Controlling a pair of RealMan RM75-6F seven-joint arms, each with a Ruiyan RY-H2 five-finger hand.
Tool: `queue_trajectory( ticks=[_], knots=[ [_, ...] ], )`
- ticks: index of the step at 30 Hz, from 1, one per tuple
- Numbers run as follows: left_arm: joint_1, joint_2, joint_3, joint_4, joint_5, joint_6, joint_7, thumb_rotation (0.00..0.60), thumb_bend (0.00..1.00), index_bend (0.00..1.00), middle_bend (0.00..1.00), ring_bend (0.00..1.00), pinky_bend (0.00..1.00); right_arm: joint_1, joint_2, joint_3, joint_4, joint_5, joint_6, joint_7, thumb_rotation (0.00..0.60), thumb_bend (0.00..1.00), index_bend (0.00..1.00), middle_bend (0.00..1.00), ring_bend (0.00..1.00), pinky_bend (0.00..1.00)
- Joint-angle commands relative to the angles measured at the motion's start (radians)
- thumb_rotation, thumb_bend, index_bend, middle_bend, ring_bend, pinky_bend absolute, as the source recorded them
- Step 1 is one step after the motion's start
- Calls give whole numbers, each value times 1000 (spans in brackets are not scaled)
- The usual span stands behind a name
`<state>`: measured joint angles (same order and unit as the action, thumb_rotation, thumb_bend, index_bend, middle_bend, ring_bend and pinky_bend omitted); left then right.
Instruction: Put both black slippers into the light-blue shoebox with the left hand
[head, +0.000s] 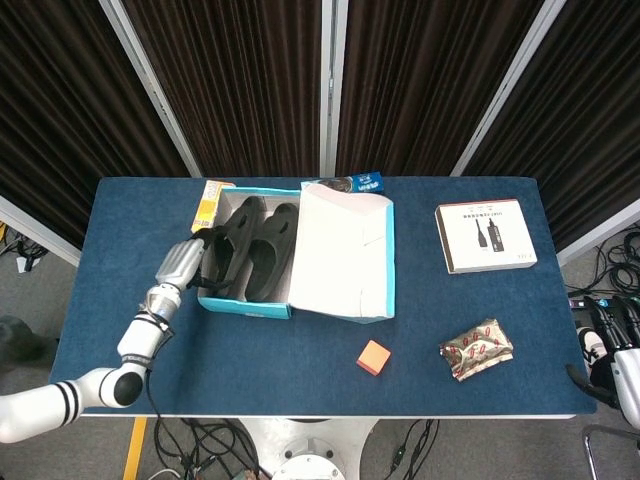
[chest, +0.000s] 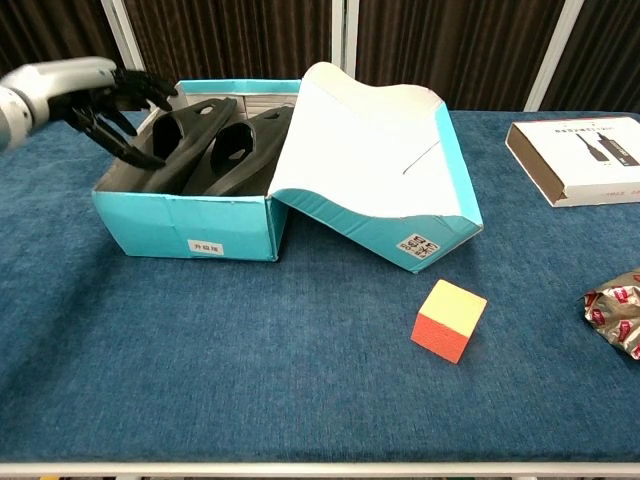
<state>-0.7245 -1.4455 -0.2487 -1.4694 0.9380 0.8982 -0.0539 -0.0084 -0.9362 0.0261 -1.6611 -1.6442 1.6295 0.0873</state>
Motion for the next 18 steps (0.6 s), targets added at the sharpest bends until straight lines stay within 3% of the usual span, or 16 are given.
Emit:
queue_trajectory(
  ticks=[1, 7, 13, 18],
  knots=[
    [48, 63, -19, -54, 64, 67, -44, 600, 153, 119, 122, 79, 252, 0, 1, 1, 6, 7, -2, 10, 600, 100, 59, 180, 0, 57],
    [139, 132, 11, -63, 111, 187, -27, 600, 153, 120, 122, 79, 242, 6, 1, 5, 37, 40, -30, 76, 600, 101, 59, 179, 0, 57],
    [243, 154, 89, 1, 166, 323, 62, 600, 153, 134, 122, 79, 209, 25, -13, 9, 79, 74, -83, 127, 600, 100, 59, 179, 0, 57],
    [333, 165, 142, 25, 245, 426, 36, 600, 153, 141, 123, 79, 188, 43, -44, 5, 103, 60, -106, 133, 600, 118, 59, 165, 0, 58]
  ],
)
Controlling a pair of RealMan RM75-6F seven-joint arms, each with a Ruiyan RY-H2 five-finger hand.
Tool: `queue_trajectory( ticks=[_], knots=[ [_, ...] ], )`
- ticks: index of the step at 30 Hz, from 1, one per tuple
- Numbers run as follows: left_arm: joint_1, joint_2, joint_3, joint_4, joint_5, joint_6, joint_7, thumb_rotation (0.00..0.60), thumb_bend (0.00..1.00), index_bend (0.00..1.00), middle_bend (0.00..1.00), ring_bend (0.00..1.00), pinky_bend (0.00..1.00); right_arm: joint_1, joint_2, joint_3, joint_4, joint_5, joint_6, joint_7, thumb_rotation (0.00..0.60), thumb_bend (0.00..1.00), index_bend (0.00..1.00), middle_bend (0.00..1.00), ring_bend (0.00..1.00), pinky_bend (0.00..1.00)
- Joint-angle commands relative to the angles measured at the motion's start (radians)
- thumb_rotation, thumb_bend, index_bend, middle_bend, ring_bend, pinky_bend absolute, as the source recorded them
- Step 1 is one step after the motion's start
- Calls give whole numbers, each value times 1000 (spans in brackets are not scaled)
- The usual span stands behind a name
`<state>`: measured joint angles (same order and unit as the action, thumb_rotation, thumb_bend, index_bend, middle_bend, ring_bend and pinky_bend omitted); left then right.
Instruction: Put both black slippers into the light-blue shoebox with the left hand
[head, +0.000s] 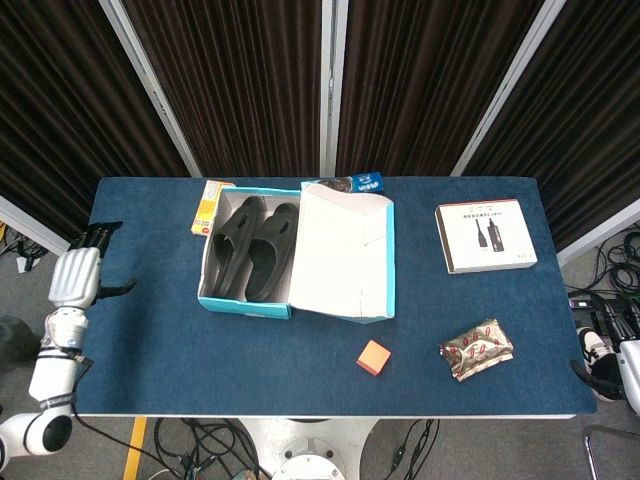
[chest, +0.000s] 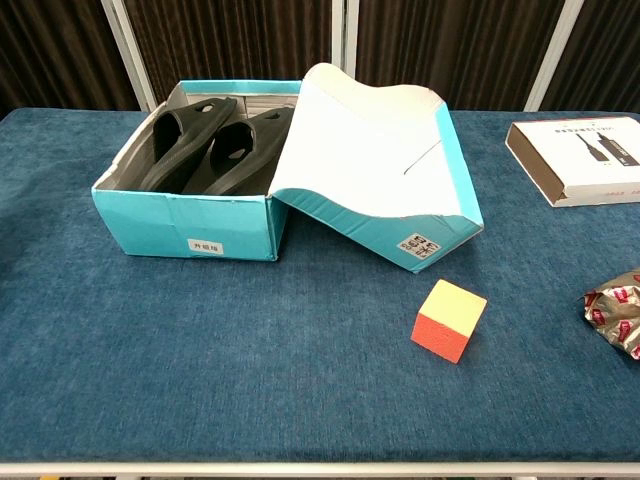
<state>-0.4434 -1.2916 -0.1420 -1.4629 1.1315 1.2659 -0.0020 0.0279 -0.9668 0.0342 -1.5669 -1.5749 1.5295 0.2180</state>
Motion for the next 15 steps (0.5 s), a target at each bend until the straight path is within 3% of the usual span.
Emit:
queue_trajectory(
  ticks=[1, 15],
  knots=[
    [67, 11, 41, 17, 65, 78, -28, 600, 153, 141, 123, 79, 186, 8, -19, -5, 11, -14, -7, 4, 600, 126, 60, 163, 0, 58],
    [268, 17, 139, -121, 234, 334, 52, 600, 153, 142, 123, 79, 175, -22, -57, -35, 23, -47, 37, 39, 600, 128, 62, 165, 0, 57]
  ],
)
